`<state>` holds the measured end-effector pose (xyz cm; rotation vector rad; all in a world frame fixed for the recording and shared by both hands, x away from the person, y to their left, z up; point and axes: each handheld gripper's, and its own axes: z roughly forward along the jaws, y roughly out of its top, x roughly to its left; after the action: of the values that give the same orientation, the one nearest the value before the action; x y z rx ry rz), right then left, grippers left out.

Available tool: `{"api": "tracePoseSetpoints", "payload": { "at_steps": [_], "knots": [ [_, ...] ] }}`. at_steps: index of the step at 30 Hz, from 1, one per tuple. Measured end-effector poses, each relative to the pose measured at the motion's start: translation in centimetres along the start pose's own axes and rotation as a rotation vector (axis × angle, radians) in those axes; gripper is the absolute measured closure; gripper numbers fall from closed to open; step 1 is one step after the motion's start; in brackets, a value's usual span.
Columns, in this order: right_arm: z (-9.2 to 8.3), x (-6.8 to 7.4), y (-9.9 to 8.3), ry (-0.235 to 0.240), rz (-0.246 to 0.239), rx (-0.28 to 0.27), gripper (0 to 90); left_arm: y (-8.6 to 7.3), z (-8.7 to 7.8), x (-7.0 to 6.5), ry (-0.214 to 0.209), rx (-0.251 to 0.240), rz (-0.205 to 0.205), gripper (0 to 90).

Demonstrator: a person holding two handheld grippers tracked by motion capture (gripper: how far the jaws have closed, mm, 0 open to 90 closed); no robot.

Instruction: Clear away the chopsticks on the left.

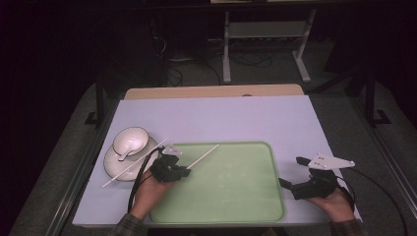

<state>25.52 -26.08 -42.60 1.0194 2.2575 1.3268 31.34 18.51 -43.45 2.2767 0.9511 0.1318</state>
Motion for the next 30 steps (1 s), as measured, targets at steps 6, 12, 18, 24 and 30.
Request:
{"api": "tracePoseSetpoints", "payload": {
  "at_steps": [6,12,18,24,30],
  "knots": [
    [0.0,0.0,0.0,-0.001,-0.001,-0.001,0.0,0.0,0.0,-0.1,0.001,-0.002,0.001,82.9],
    [0.0,0.0,0.0,-0.002,0.0,0.0,0.0,0.0,0.0,-0.1,-0.003,-0.001,0.002,81.7],
    [-0.1,-0.1,0.0,-0.002,-0.002,0.0,0.0,0.0,0.0,-0.1,-0.003,-0.001,0.002,81.7],
    [-0.2,-0.1,0.0,-0.004,0.005,-0.003,0.0,0.2,-0.5,-0.2,-0.018,-0.039,0.004,73.3],
    [-0.2,-0.1,0.0,-0.009,0.007,-0.007,0.0,1.0,-0.9,0.1,-0.061,-0.06,0.012,62.6]
  ]
}}
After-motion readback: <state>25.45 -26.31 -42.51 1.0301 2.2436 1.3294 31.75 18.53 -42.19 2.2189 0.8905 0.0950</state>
